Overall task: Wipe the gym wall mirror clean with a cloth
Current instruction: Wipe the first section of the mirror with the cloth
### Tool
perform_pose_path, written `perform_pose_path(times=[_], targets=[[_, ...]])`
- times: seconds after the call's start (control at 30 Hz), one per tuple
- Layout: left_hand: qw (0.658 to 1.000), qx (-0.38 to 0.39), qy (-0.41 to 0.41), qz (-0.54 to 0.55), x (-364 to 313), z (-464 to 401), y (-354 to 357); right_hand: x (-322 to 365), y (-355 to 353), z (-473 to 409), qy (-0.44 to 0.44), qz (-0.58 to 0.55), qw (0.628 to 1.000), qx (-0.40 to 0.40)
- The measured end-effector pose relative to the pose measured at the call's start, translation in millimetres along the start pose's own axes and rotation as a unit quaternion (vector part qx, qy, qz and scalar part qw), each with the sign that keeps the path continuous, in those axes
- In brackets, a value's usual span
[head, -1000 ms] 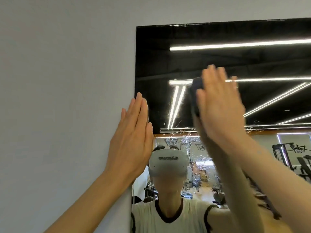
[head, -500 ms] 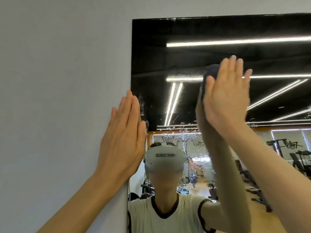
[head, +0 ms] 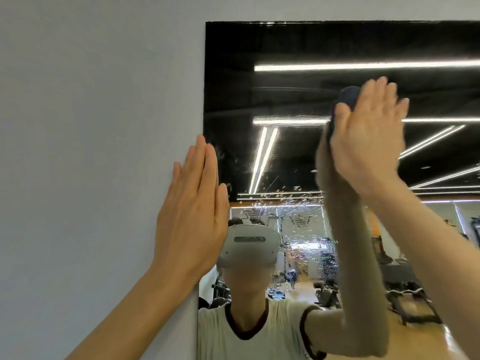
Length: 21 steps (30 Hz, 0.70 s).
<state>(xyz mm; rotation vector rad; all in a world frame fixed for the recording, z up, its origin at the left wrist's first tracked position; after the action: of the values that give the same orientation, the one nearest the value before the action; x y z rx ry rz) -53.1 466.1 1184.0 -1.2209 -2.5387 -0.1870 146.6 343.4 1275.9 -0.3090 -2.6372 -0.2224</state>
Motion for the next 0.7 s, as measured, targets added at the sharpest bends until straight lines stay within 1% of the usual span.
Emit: perform_pose_path(times=[0.03, 0.07, 0.13, 0.17, 0.2, 0.23, 0.27, 0.37, 0.43, 0.47, 0.5, 0.53, 0.57, 0.63, 0.67, 0.7], targets=[[1.000, -0.003, 0.000, 0.000, 0, 0, 0, 22, 3, 10, -0.015, -0.006, 1.000, 0.005], [1.000, -0.007, 0.002, 0.002, -1, 0, -1, 47, 8, 23, -0.056, -0.005, 0.998, 0.016], [1.000, -0.013, 0.006, 0.006, -2, 0, -2, 87, 20, 52, -0.185, 0.015, 0.981, 0.048], [1.000, -0.013, 0.008, 0.006, -2, -1, -3, 93, 21, 60, -0.232, 0.026, 0.970, 0.064], [1.000, -0.010, 0.009, 0.006, -2, -1, -4, 87, 19, 59, -0.248, 0.029, 0.966, 0.067], [1.000, -0.004, 0.008, 0.007, -2, -1, -5, 70, 15, 51, -0.234, 0.017, 0.971, 0.053], [1.000, 0.004, 0.007, 0.008, -1, -1, -6, 43, 11, 40, -0.200, -0.004, 0.979, 0.032], [1.000, 0.019, 0.007, 0.017, 1, 6, -9, -44, -7, 11, -0.041, -0.013, 0.999, -0.010], [0.999, 0.018, 0.024, 0.013, 2, 13, -10, -62, -15, 8, 0.030, 0.003, 1.000, -0.010], [0.999, 0.013, 0.034, 0.007, 2, 15, -10, -53, -15, 12, 0.038, -0.002, 0.999, -0.006], [0.999, 0.008, 0.040, 0.001, 2, 17, -10, -34, -12, 18, 0.024, -0.013, 1.000, 0.003], [0.999, 0.003, 0.041, -0.003, 1, 17, -9, -11, -8, 26, -0.016, -0.018, 1.000, 0.015], [0.999, -0.001, 0.039, -0.004, 1, 17, -8, 14, -2, 37, -0.079, -0.014, 0.996, 0.029], [1.000, -0.003, 0.030, 0.000, 0, 17, -7, 45, 10, 57, -0.208, 0.006, 0.977, 0.053], [1.000, -0.001, 0.028, 0.000, 0, 17, -7, 46, 10, 58, -0.239, 0.014, 0.969, 0.066], [1.000, 0.002, 0.027, 0.001, 0, 17, -7, 36, 6, 52, -0.232, 0.007, 0.970, 0.066]])
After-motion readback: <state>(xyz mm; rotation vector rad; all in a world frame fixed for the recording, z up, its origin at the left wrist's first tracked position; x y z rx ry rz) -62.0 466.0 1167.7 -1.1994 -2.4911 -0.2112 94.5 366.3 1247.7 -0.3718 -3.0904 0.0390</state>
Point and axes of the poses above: each hand's wrist, its own z-axis away from the middle knuckle, its own y-axis out of the palm, x = y × z, the point moved 1 cm from there along -z, towards the middle knuckle, and after that the axes turned 13 degrees about y, right-handed, at the moved point
